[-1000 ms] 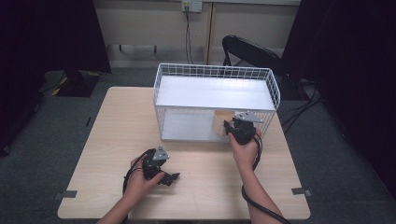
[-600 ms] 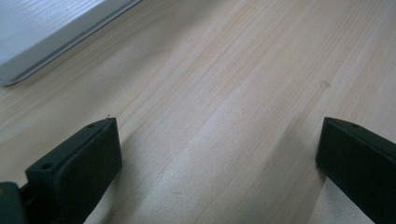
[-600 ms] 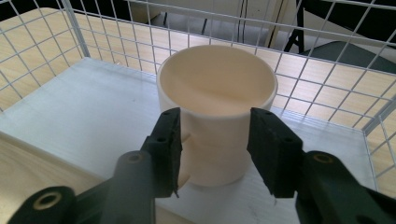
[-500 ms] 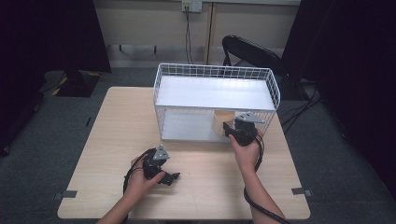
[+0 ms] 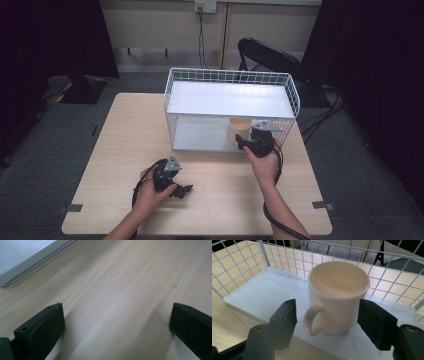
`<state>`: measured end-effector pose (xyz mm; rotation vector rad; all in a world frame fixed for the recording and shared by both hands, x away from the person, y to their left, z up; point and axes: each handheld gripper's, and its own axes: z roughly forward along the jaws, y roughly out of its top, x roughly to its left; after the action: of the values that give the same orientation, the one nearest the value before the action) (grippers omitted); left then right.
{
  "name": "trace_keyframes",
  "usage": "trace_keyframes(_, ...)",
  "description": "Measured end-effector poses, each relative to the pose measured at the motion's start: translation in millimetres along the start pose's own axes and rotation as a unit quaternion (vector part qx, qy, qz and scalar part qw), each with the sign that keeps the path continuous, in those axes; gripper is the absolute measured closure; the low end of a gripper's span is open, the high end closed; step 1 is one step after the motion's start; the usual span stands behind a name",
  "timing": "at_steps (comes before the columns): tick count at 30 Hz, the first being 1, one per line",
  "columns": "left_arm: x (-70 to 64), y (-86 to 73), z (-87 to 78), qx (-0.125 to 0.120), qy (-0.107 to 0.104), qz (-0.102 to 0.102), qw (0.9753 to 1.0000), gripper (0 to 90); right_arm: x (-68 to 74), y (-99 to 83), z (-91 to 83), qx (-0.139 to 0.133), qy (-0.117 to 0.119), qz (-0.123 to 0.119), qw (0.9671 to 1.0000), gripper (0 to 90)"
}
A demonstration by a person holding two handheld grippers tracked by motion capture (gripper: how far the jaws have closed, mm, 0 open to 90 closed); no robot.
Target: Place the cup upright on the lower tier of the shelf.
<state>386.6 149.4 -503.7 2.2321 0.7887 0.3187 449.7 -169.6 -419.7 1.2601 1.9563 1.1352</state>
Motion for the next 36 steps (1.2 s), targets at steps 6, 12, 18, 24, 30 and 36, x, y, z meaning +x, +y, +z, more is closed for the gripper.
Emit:
trace_keyframes(6, 0.0, 0.0, 0.0, 0.0, 0.0, 0.0, 1.0, 0.0, 3.1, 0.3, 0.3, 0.01, 0.016, -0.001, 0.9998, 26.3)
trace_keyframes(12, 0.0, 0.0, -0.1, 0.001, 0.0, 0.0, 1.0, 0.0, 6.3, -2.0, -3.2, 0.014, 0.031, -0.007, 0.9994, 22.9)
trace_keyframes(18, 0.0, 0.0, 0.0, 0.0, 0.0, 0.0, 1.0, 0.0, 6.7, -5.5, -9.6, 0.026, 0.049, -0.017, 0.9983, 19.5)
trace_keyframes(24, 0.0, 0.0, 0.0, 0.0, 0.0, 0.0, 1.0, 0.0, 0.5, -13.6, -17.9, 0.036, 0.062, -0.023, 0.9972, 18.0)
trace_keyframes(30, 0.0, 0.0, 0.0, 0.0, 0.0, 0.0, 1.0, 0.0, -7.0, -27.3, -25.8, 0.039, 0.066, -0.023, 0.9968, 17.9)
trace_keyframes(36, 0.0, 0.0, 0.0, 0.0, 0.0, 0.0, 1.0, 0.0, -13.2, -38.4, -31.3, 0.041, 0.069, -0.015, 0.9967, 17.9)
